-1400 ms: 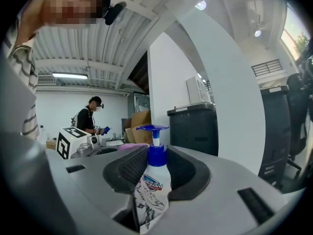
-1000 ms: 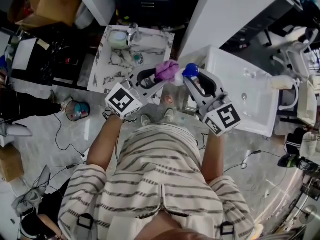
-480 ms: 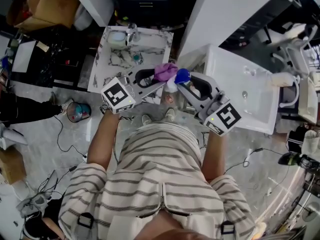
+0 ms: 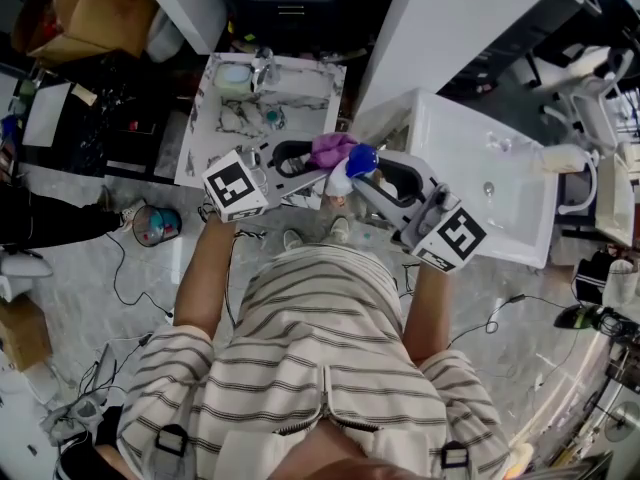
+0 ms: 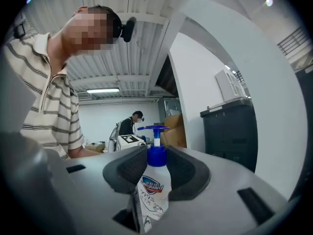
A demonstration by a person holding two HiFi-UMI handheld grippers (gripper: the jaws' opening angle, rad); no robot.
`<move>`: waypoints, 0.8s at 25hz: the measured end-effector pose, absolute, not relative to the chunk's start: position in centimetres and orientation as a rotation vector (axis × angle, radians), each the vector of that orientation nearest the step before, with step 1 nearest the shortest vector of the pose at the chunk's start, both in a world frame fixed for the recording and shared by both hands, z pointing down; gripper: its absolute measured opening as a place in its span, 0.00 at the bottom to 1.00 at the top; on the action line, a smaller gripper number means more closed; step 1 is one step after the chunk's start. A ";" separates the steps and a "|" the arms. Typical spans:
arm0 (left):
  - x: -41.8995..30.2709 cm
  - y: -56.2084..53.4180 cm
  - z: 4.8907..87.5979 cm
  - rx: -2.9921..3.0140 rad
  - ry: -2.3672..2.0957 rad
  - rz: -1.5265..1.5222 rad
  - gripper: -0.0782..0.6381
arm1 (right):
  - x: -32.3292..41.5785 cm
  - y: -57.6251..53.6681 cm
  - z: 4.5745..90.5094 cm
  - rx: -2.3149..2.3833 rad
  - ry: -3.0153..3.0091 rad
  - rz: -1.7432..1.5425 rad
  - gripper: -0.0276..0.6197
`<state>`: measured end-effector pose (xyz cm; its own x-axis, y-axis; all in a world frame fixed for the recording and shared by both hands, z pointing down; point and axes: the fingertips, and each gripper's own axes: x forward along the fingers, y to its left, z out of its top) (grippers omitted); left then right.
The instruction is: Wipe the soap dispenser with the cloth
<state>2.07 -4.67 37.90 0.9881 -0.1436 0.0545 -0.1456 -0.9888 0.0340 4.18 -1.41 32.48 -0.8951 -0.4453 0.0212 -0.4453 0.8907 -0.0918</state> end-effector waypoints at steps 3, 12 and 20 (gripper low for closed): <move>2.1 -4.5 38.2 3.090 -0.186 0.080 0.28 | 4.0 -1.1 32.3 -0.690 3.049 -0.152 0.25; 2.2 -4.0 39.8 3.046 -0.133 0.119 0.28 | 3.9 -0.9 31.6 -0.653 3.014 -0.174 0.25; 1.6 -3.3 40.6 3.021 -0.133 0.142 0.28 | 3.8 -0.6 31.5 -0.666 3.002 -0.185 0.25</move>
<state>1.64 -3.26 40.57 0.9917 -0.0822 0.0986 -0.0930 -0.9896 0.1098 3.79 -0.63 31.55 -0.9047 -0.4247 -0.0335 -0.4173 0.8994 -0.1301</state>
